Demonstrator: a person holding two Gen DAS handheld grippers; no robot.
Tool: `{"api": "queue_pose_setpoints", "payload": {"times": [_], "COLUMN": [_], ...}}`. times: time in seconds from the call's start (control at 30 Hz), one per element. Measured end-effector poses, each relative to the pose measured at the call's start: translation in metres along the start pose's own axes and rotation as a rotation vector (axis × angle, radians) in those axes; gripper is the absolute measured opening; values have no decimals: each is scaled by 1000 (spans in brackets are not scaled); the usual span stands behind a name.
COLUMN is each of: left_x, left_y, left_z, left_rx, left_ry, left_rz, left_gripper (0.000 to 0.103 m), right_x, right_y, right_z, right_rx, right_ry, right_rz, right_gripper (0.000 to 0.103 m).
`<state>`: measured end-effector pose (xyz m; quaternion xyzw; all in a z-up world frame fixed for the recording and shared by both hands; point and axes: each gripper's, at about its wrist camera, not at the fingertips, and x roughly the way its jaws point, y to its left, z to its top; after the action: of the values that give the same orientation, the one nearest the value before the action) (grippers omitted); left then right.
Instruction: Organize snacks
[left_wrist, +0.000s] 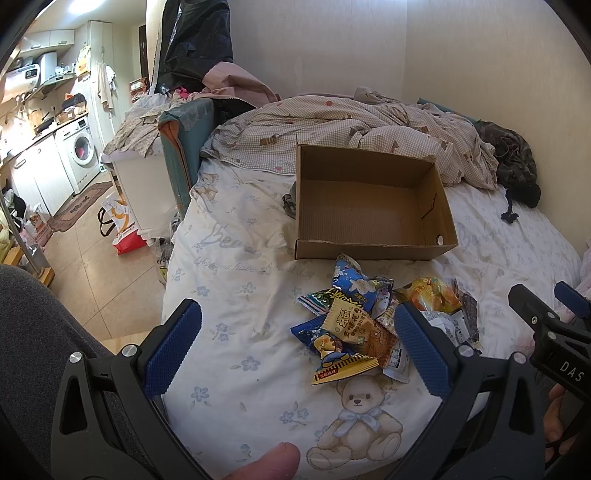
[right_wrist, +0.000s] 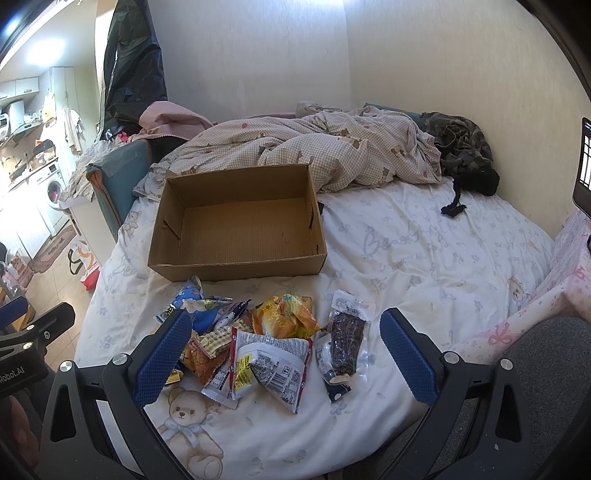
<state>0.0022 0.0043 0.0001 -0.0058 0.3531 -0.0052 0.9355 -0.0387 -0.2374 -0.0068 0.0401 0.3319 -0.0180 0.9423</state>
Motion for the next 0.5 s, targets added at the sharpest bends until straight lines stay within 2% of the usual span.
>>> {"api": "queue_pose_setpoints", "payload": {"times": [0.5], "left_x": [0], "left_y": [0], "left_z": [0], "left_rx": [-2], "left_ry": [1], "left_rz": [-1], "left_gripper": [103], "right_x": [0], "right_y": [-1], "right_z": [0], "right_rx": [1], "right_ry": [0], "right_rz": [1], "right_gripper": [103]}}
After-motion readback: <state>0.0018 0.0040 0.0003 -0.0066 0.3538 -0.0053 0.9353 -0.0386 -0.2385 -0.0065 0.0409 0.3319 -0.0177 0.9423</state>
